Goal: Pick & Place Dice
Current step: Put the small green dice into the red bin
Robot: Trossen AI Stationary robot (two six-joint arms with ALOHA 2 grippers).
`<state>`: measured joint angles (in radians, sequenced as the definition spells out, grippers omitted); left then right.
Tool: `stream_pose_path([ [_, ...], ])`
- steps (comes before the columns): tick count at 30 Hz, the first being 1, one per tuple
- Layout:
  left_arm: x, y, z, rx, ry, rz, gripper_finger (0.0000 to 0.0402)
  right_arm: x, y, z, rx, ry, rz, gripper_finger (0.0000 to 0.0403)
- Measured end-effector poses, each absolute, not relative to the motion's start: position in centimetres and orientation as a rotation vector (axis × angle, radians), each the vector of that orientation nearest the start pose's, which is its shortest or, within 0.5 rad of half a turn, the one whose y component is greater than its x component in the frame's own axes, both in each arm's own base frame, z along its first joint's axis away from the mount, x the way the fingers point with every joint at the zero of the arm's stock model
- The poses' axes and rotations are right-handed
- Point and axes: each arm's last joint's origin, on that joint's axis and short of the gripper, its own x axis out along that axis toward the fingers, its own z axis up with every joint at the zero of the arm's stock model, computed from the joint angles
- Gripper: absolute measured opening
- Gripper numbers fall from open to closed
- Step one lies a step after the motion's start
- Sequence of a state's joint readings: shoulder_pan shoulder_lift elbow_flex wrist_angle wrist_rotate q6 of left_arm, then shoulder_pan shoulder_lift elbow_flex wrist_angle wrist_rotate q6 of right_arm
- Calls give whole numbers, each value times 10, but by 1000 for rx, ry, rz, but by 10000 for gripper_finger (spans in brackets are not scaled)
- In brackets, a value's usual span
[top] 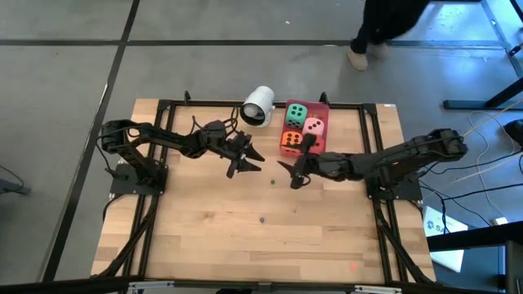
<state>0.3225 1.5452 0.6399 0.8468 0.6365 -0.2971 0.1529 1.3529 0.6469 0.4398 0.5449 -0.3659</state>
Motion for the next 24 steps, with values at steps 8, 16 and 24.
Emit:
stream_pose_path([
  [8, 295, 63, 196, -122, 165, -344, 210, 221, 32, 228, -254, 186, -268, 274],
  [16, 300, 41, 185, 75, 257, -201, 210, 182, 36, 204, -40, 66, -190, 274],
  [24, 312, 42, 182, 114, 319, -134, 210, 161, 34, 179, 111, -53, -140, 274],
])
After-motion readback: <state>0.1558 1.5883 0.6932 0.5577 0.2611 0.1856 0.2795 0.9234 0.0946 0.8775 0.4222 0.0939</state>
